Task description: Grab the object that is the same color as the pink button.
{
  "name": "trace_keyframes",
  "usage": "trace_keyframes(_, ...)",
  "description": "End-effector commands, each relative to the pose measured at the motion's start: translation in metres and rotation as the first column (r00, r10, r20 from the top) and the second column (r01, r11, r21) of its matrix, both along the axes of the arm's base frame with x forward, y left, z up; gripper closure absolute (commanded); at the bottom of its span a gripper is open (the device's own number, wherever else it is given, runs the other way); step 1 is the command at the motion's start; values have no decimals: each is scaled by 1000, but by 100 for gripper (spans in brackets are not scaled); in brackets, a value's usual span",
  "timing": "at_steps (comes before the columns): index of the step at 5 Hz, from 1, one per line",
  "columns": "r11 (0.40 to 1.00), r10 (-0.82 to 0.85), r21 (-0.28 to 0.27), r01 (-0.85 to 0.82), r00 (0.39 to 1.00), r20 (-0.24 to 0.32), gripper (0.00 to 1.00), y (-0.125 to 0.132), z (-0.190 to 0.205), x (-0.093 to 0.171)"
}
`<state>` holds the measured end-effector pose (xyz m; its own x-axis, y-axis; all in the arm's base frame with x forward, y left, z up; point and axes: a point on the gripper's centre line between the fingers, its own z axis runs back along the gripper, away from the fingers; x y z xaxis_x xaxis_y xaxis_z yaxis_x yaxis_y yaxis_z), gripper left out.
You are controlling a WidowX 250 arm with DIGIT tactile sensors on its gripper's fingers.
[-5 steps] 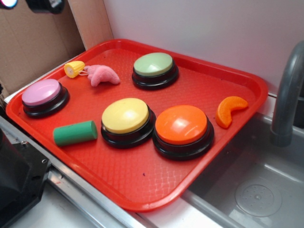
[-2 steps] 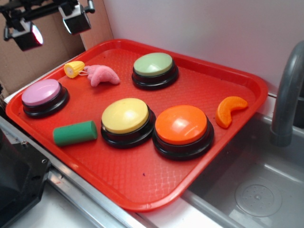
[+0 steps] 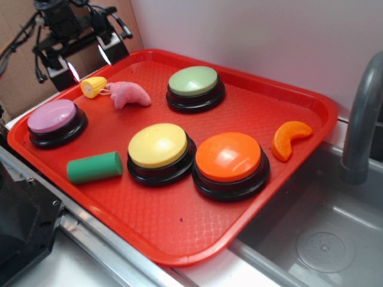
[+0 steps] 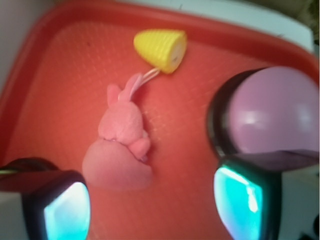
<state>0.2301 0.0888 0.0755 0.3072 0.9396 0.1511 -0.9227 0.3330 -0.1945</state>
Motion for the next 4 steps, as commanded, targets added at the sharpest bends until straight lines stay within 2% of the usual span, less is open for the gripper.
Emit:
trace_keyframes(1, 1000, 10, -16, -10, 1000, 25, 0, 12, -27, 38)
trace_keyframes(2, 998, 40, -47, -40, 999, 14, 0, 13, -41, 40)
trace_keyframes(3, 995, 85, -53, -85, 996, 0, 100, 15, -46, 37)
trace_keyframes(4, 997, 53, -58, -54, 998, -18, 100, 16, -46, 39)
